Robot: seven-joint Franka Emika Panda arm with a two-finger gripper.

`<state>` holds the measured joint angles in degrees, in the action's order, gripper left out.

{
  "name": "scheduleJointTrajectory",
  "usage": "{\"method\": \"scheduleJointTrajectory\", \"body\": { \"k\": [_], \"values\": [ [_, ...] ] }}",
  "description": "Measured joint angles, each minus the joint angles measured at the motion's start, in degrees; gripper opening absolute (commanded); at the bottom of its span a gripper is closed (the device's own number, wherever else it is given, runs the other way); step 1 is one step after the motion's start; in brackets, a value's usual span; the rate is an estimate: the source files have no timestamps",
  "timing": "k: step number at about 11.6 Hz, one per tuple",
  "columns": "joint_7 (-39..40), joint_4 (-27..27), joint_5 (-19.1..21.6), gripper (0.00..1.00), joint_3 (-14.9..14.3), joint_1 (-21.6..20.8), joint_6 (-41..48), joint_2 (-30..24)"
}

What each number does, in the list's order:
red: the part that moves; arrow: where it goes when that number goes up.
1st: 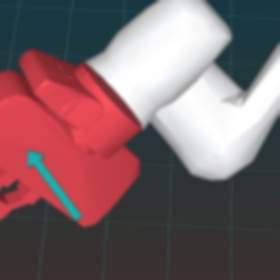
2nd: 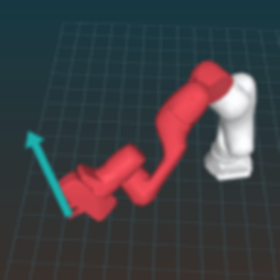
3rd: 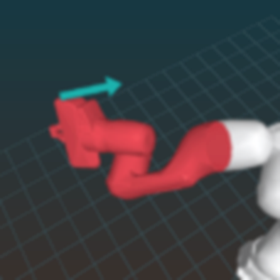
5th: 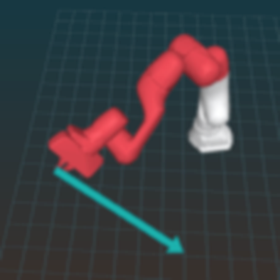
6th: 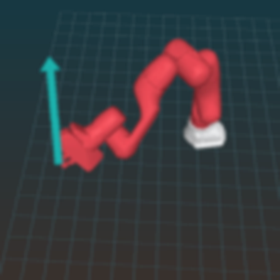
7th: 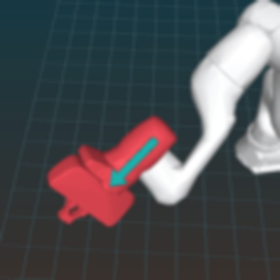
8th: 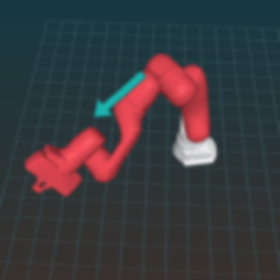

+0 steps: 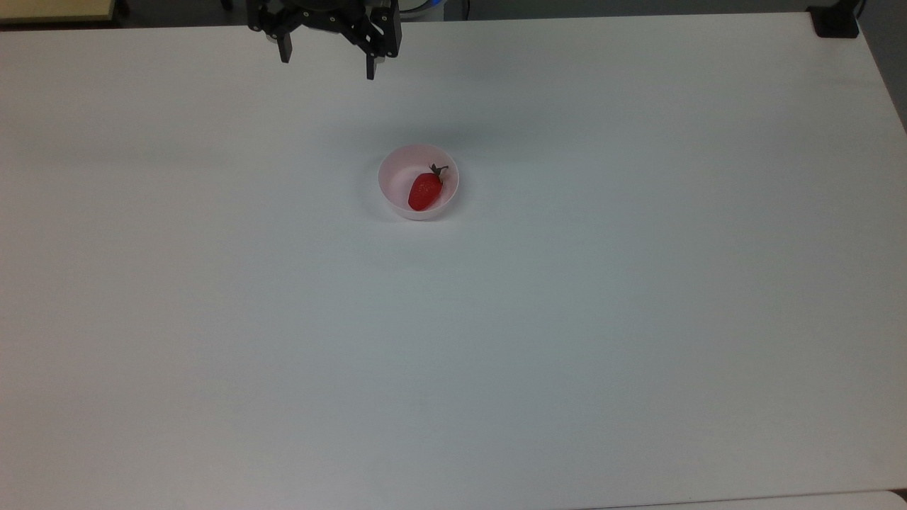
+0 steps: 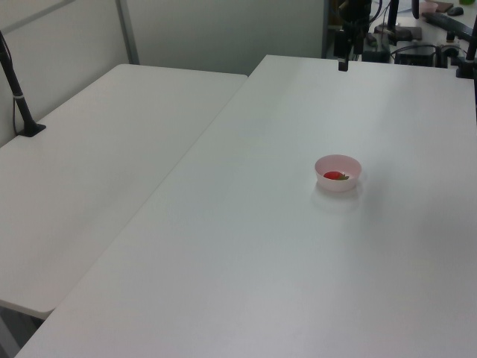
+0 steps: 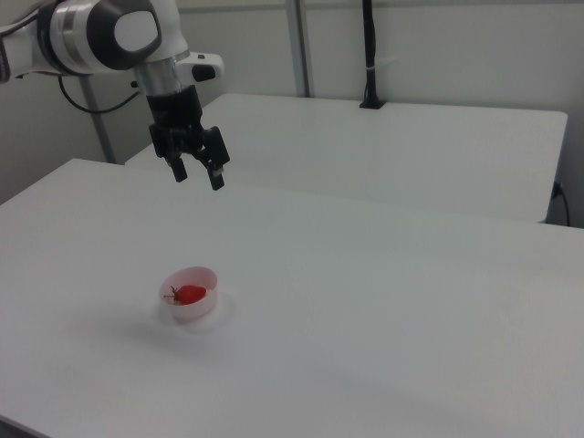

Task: Pick up strawberry from bowl
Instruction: 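Lower the open gripper down into the pink bowl around the strawberry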

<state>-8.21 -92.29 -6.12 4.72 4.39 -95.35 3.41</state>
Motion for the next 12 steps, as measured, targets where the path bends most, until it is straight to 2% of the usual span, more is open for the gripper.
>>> {"method": "scheduleJointTrajectory", "body": {
  "k": [8,10,12],
  "values": [
    [-0.2,-0.1,0.0,1.0,0.0,0.2,0.0,0.0],
    [-4.1,-0.7,0.1,1.0,0.0,0.1,0.0,0.0],
    [-7.1,-3.8,0.7,0.97,0.6,-0.6,-0.1,0.1]
  ]
}}
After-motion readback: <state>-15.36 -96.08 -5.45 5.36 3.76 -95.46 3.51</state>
